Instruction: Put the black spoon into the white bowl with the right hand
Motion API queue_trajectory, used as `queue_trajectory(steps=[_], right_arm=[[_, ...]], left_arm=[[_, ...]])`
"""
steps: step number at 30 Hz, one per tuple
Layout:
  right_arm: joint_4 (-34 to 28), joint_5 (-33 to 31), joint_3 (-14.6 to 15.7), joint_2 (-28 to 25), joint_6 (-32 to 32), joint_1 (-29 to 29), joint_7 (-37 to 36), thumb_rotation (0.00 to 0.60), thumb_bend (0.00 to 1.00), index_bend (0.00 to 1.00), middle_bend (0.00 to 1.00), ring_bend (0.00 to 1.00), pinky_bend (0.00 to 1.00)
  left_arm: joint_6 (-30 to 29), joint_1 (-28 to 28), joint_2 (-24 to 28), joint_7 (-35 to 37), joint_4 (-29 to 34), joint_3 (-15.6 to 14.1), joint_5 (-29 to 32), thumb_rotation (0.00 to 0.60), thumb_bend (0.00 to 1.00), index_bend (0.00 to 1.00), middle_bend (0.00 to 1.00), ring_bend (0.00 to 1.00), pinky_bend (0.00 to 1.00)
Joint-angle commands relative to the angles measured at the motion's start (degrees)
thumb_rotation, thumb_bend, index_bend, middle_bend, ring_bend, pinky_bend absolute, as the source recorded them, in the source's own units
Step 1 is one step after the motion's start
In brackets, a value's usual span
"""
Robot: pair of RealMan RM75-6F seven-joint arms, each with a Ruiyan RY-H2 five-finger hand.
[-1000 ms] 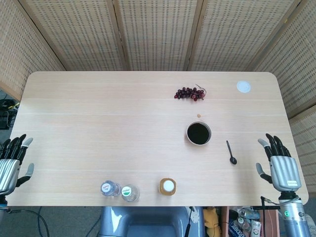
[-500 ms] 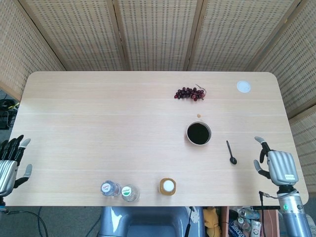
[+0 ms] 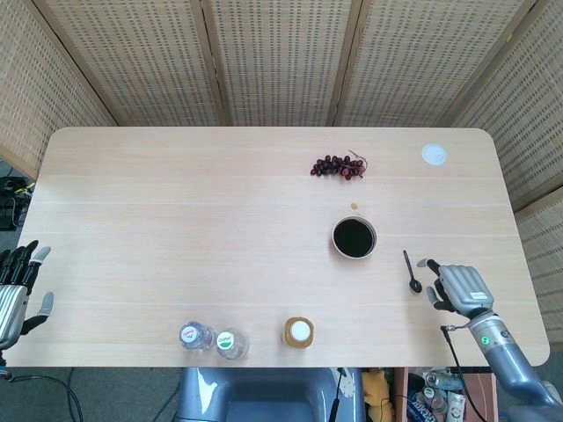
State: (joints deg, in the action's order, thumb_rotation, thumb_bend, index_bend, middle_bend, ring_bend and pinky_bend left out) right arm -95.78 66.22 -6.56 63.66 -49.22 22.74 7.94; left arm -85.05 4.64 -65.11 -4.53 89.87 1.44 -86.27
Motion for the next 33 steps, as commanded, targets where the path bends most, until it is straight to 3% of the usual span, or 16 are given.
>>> queue_trajectory(steps=[1,17,33], right_arm=[[2.09,-2.49,1.03,1.52,3.37,2.49,1.29,0.6,0.7,0.29,0.95,0.97,1.0],[8.08,-8.73,5.25,6.89,8.16,5.45,5.1,0.6,0.7,0.29,0.96,0.98,1.0],[11.22,-11.65,7.3,9.02,8.8,6.58,6.0,0.6,0.69,0.3,0.96,0.98,1.0]], left_arm=[[0.14,0.03,0.01,0.08,-0.1,-0.01,0.1,0.6,0.48,0.03,0.0,0.0,0.0],[0.71,-0.01,-0.45,0.95,-1.12,-0.27,0.38,0.6,0.48,0.03,0.0,0.0,0.0],[0.49,-0.27,-0.68,1.32,-1.67,-0.35,0.45,0.6,0.48,0.03,0.0,0.0,0.0]])
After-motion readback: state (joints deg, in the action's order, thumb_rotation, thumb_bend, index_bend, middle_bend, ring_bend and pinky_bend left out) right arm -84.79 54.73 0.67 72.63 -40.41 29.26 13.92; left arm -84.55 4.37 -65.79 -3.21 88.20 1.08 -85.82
